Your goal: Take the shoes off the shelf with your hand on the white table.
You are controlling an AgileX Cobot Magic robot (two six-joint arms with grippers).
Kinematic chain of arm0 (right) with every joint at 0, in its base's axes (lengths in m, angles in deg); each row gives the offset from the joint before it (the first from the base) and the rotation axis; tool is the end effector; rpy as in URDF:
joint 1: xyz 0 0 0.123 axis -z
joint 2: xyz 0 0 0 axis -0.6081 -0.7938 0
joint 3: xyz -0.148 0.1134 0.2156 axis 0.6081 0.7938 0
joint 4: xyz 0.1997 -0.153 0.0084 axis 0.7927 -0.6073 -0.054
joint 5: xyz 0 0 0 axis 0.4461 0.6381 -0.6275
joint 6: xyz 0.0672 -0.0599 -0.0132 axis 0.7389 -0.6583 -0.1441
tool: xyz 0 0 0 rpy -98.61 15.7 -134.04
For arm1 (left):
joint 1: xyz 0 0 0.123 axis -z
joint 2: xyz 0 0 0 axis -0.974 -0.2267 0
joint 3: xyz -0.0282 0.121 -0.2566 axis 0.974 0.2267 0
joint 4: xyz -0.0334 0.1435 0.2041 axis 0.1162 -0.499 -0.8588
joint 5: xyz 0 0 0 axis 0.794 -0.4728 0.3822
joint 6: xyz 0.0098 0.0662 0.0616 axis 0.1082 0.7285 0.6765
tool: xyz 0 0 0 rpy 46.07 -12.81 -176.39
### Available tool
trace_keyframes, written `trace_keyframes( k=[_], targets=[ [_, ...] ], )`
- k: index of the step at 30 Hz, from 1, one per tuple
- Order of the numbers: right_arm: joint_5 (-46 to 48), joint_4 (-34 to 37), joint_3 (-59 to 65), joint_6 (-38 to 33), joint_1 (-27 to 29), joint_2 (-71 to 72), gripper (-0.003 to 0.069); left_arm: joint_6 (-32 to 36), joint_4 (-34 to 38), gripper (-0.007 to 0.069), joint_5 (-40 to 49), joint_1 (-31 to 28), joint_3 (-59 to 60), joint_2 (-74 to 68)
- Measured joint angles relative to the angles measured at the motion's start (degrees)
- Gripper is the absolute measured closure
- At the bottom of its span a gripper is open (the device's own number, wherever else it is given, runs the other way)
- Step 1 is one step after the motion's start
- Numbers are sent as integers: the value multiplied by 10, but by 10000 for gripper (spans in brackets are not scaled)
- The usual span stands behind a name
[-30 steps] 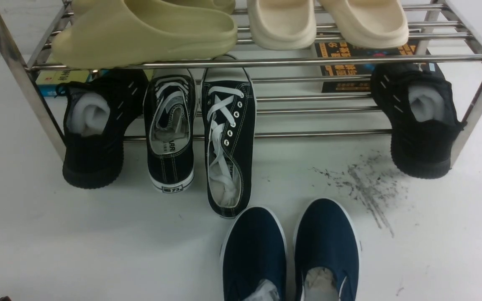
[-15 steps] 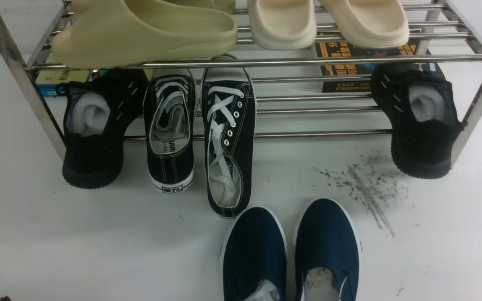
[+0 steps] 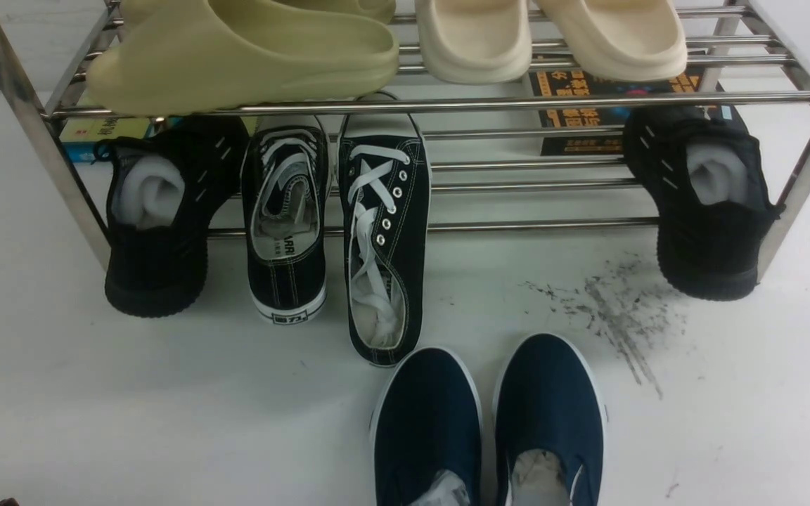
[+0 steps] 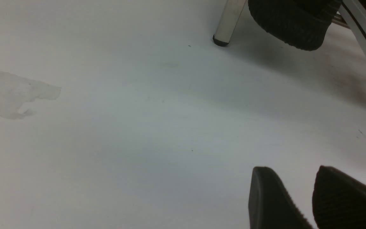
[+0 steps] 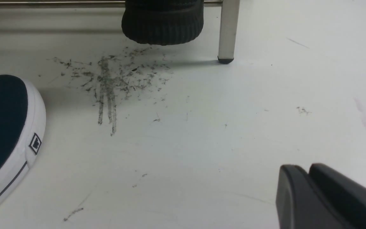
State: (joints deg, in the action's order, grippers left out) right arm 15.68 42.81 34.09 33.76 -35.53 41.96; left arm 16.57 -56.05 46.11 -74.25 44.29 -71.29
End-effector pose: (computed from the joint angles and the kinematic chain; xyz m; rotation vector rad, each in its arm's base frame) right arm 0.0520 0.0006 0.1739 0.0559 1.8762 0.0319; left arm 0.0506 0.0029 0.1729 -0.2863 1.8915 -0.1835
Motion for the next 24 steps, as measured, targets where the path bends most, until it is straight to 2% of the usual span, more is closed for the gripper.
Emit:
trace_keyframes(
  k=[24],
  targets=[
    [0, 0, 0, 0, 1, 0, 561, 0, 0, 382, 0, 0, 0, 0]
  ],
)
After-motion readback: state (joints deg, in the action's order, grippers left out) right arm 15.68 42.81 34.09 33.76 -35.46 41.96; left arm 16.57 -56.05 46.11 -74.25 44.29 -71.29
